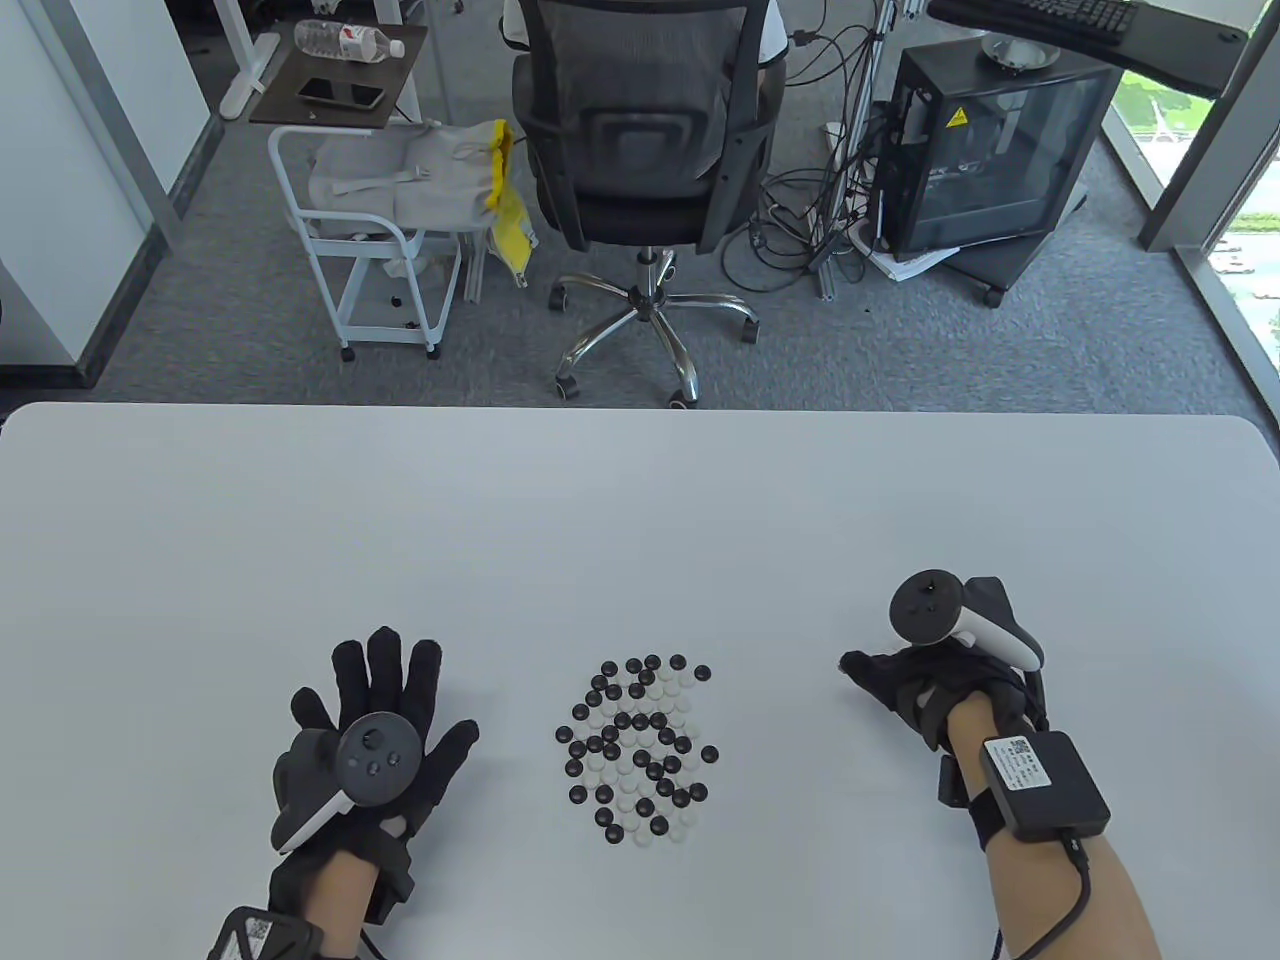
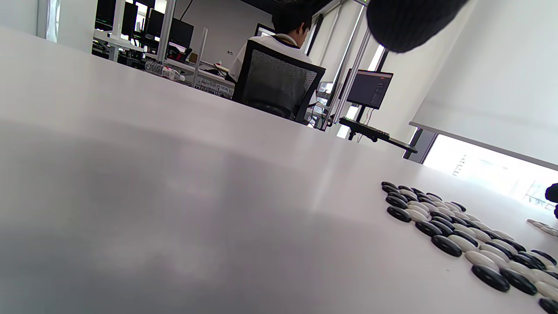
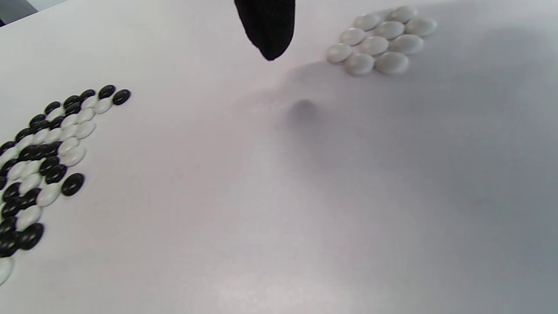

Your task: Go stone sorting task

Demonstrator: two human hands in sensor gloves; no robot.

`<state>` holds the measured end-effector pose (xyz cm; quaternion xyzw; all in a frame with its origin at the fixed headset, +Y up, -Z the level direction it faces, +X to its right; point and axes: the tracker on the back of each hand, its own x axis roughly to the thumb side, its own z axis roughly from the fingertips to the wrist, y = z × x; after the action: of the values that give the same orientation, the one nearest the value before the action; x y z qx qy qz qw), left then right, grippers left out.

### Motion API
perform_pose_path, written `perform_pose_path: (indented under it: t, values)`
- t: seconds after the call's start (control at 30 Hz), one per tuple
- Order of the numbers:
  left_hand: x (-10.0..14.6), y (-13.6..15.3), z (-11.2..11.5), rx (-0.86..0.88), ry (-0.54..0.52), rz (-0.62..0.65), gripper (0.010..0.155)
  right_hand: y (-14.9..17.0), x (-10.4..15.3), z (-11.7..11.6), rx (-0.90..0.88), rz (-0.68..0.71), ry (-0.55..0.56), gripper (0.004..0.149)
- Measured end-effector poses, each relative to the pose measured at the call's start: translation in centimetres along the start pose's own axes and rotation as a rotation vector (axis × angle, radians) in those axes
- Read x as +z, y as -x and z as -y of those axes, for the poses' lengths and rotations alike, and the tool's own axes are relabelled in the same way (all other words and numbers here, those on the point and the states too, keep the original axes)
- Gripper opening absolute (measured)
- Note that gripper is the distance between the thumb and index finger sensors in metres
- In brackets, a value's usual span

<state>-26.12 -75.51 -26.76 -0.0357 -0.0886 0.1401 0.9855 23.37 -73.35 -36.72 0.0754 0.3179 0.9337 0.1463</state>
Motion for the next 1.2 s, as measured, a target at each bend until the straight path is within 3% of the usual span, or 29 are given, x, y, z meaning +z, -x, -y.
perform_pose_path:
  t: [0.3, 0.6, 0.77, 0.97, 1.2]
  values:
    - [0.0, 0.0, 0.0, -0.003, -0.003, 0.003, 0.084, -8.5, -1.3, -3.1, 0.111, 0.258, -0.125, 0.069]
    - [0.1, 0.1, -0.1, 0.007, -0.015, 0.006, 0.084, -12.0, -4.3, -6.2, 0.059, 0.350, -0.224, 0.070]
    - [0.3, 0.1, -0.3, 0.012, -0.024, 0.007, 0.084, -10.2, -5.1, -4.7, 0.085, 0.233, -0.189, 0.069]
    - [0.2, 0.1, -0.2, 0.010, -0.019, 0.009, 0.084, -3.5, -5.2, -0.7, 0.081, -0.083, -0.062, 0.070]
    - [0.1, 0.2, -0.1, 0.010, -0.011, 0.004, 0.084, 0.5, -4.5, 0.2, 0.022, -0.196, 0.000, 0.071]
